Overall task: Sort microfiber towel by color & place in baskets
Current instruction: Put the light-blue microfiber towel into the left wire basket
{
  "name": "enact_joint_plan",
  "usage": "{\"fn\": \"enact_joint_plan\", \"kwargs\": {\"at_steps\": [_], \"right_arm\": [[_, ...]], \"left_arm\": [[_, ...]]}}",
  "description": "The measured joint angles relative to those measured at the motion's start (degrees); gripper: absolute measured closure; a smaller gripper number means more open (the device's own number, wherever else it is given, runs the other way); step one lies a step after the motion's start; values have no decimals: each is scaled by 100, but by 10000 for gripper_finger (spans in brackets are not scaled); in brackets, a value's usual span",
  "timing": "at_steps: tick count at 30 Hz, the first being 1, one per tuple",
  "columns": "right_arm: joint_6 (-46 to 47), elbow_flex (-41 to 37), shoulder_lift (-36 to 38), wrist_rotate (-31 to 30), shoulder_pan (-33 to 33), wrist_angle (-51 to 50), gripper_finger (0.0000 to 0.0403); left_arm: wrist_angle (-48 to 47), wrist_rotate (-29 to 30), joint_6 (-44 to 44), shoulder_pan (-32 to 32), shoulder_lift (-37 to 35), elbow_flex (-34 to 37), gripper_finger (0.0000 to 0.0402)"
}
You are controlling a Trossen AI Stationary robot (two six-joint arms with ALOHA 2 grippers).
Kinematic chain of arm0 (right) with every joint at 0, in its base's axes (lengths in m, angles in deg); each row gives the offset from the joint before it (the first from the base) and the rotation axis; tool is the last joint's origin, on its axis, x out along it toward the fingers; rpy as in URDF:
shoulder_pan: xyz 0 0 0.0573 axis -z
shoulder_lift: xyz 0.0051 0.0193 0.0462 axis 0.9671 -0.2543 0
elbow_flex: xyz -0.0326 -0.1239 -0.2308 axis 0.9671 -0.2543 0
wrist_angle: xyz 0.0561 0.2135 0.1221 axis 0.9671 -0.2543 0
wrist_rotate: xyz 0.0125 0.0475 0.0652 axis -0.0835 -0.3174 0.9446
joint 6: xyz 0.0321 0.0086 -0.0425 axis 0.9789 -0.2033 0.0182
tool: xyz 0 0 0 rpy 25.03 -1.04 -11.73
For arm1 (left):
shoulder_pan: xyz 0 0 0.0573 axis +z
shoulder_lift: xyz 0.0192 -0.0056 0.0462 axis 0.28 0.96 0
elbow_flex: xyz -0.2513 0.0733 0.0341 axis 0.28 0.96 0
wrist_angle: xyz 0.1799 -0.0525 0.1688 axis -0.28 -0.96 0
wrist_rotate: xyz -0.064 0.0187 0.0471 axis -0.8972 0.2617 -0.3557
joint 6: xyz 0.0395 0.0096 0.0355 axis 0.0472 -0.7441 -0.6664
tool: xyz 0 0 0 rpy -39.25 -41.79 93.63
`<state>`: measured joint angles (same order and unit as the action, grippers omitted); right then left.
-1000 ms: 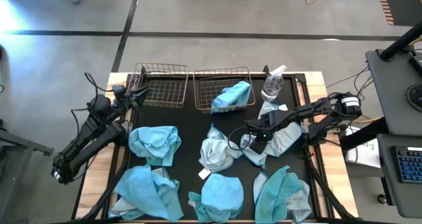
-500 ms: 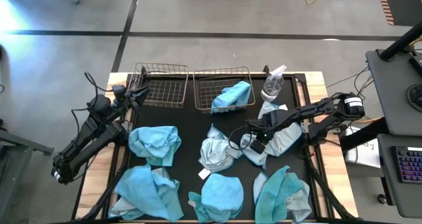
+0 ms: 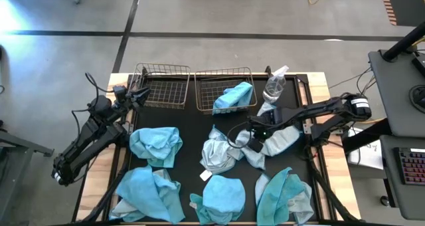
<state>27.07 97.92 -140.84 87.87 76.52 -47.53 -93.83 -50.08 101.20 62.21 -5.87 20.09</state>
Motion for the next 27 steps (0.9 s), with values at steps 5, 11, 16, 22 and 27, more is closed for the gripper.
{"fn": "enact_joint_plan", "kwargs": {"at_steps": [5,11,16,22,27], "right_arm": [[-262,481,250,-447,0,-8,391],[-547,1047,578,-1335,-2,-14,391],[-966,1508,774,-2324,0,93,391],[-1638,1933,863,-3139,15,658,391],[-2244,2273,834,-3738,27,1050,390]], "left_arm": [[-14,1,2,1,0,0,322],[-15,0,3,1,0,0,322],[-15,0,1,1,2,0,322],[-20,0,1,1,2,37,322],[-18,0,1,1,1,37,322]]}}
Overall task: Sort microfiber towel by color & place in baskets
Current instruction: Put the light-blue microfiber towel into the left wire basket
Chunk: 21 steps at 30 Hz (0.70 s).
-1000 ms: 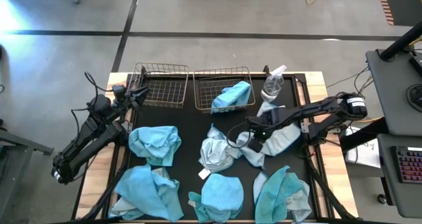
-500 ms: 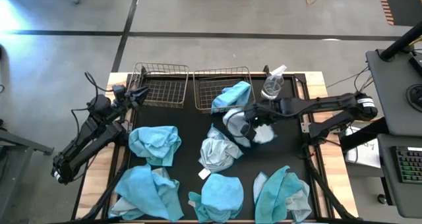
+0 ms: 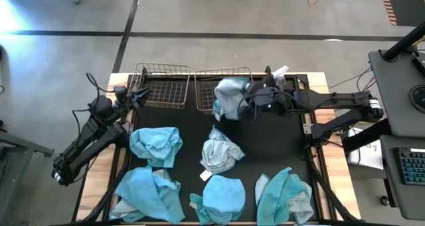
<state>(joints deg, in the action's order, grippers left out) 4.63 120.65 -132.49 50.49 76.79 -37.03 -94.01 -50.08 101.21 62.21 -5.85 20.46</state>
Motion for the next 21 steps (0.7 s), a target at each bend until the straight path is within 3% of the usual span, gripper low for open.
{"fn": "enact_joint_plan", "kwargs": {"at_steps": [6,15,21], "right_arm": [[-820,419,-43,-514,119,610,390],[-1522,628,-103,-521,548,1658,390],[-1508,626,-302,382,903,2302,390]], "left_arm": [[-1,0,0,0,1,0,322],[-3,0,-1,0,-1,3,322],[-5,0,-2,0,0,4,322]]}}
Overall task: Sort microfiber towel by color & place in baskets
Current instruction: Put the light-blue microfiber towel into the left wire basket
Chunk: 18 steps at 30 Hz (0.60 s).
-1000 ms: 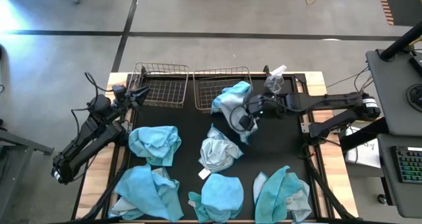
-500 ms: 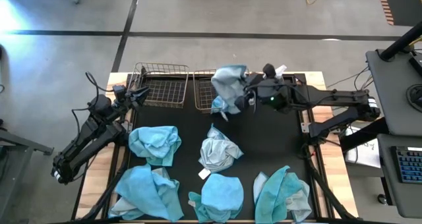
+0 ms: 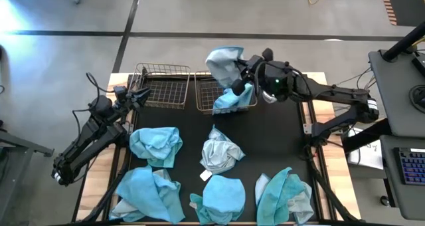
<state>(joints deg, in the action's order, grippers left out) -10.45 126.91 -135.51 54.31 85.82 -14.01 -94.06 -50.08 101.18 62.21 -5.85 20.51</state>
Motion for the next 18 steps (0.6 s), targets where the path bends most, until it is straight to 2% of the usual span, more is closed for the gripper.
{"fn": "enact_joint_plan", "kwargs": {"at_steps": [5,11,16,18], "right_arm": [[-28,0,-297,254,239,508,390],[275,-1,-709,1122,425,844,390],[303,-4,-998,1331,439,1193,390],[301,59,-1091,1351,439,1203,390]], "left_arm": [[-3,0,0,-1,0,0,322],[66,-71,0,0,0,4,322],[914,-1092,16,-2,-1,7,322],[1387,-1327,78,-2,-1,7,322]]}}
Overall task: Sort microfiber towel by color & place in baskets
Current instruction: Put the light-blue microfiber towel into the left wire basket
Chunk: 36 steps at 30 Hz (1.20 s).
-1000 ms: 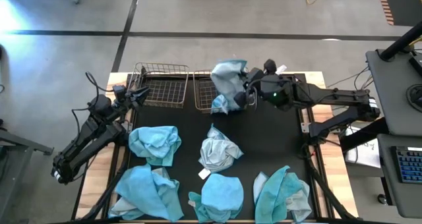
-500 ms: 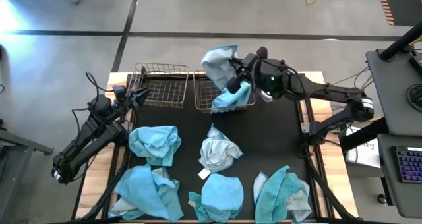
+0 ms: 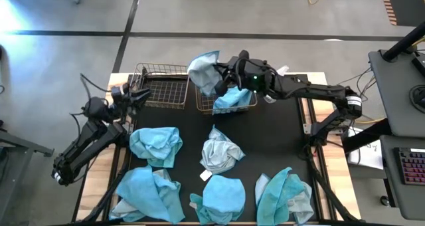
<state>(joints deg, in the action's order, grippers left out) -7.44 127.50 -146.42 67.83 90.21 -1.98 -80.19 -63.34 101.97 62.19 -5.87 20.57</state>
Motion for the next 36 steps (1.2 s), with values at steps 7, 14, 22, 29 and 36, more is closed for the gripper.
{"fn": "enact_joint_plan", "kwargs": {"at_steps": [7,14,22,29,36], "right_arm": [[259,218,-223,586,0,18,390],[730,330,-402,1474,-4,-1,390],[756,339,-400,1495,-4,-68,390],[754,339,-353,1497,-4,-372,390],[754,339,-353,1497,-4,-523,390]], "left_arm": [[529,-24,35,-2,2,0,322],[1164,-119,353,-19,332,83,322],[2522,-341,515,-236,1395,83,322],[3267,-341,531,-472,2432,22,322],[3966,-341,452,-752,3335,-315,322]]}}
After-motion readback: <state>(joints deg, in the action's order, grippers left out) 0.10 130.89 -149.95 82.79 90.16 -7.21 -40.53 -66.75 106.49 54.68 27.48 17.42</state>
